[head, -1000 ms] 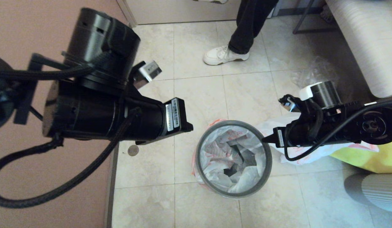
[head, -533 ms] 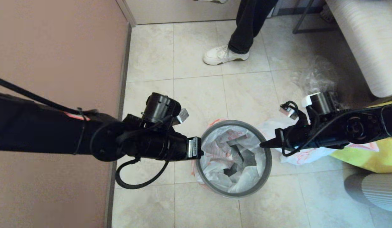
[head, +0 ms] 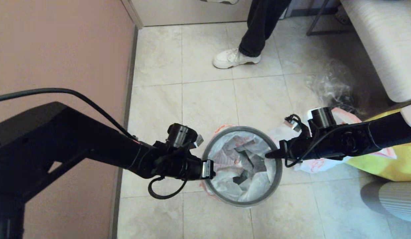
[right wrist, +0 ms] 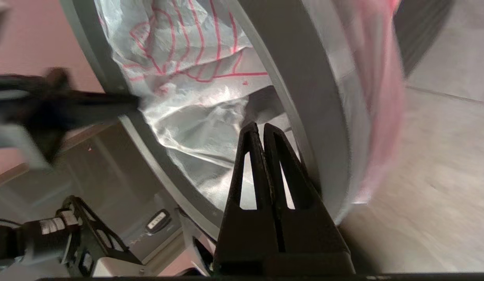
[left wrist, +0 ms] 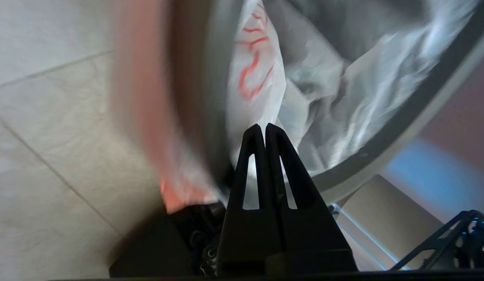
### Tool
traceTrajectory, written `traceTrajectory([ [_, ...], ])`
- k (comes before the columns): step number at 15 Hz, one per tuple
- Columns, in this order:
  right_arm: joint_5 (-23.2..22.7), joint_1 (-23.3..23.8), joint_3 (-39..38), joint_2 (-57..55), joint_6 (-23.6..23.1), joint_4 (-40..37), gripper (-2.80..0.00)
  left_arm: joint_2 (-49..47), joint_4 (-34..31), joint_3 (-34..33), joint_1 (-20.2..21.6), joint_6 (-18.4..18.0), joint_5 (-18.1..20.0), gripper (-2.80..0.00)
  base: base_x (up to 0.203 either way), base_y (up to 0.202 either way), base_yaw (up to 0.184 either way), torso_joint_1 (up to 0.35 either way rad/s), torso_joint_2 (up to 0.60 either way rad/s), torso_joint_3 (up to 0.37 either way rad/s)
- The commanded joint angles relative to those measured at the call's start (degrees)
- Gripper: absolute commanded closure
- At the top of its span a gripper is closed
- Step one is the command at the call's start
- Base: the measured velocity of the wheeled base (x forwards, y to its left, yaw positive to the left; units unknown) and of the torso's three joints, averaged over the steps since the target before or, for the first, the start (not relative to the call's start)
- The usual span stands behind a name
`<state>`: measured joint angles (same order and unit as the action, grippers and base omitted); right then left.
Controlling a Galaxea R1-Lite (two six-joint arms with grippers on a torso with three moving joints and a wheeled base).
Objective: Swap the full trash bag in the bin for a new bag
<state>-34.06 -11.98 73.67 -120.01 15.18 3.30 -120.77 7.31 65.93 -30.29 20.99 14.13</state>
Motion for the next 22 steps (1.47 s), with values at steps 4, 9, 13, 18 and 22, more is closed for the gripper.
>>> traceTrajectory([
  [4, 0.28, 0.53, 3.02, -3.67, 0.47, -0.43, 0.0, -1.98, -0.24, 0.55, 0.22, 0.19, -0.47, 0.0, 0.0, 0.0, 0.0, 0.0, 0.0, 0.0],
  [9, 0.5, 0.4, 1.49, 8.8, 0.45, -4.38, 0.0, 11.92, -0.92, 0.07, -1.8, 2.52, -0.51, 0.0, 0.0, 0.0, 0.0, 0.0, 0.0, 0.0],
  [13, 8.58, -1.26, -6.74, 24.77, -0.58, -10.98, 0.0, 26.65, -2.05, -3.55, -4.91, 8.27, -6.1, 0.0, 0.0, 0.0, 0.0, 0.0, 0.0, 0.0],
  [18, 17.41, -2.15, -18.08, 42.25, -4.14, -15.77, 0.0, 40.17, -9.52, -14.03, -6.48, 8.41, -31.69, 0.0, 0.0, 0.0, 0.0, 0.0, 0.0, 0.0],
  [22, 22.1, 1.17, -23.0, 57.99, -4.24, -21.66, 0.0, 51.98, -9.99, -25.39, -7.1, 6.28, -47.17, 0.0, 0.0, 0.0, 0.0, 0.0, 0.0, 0.0],
])
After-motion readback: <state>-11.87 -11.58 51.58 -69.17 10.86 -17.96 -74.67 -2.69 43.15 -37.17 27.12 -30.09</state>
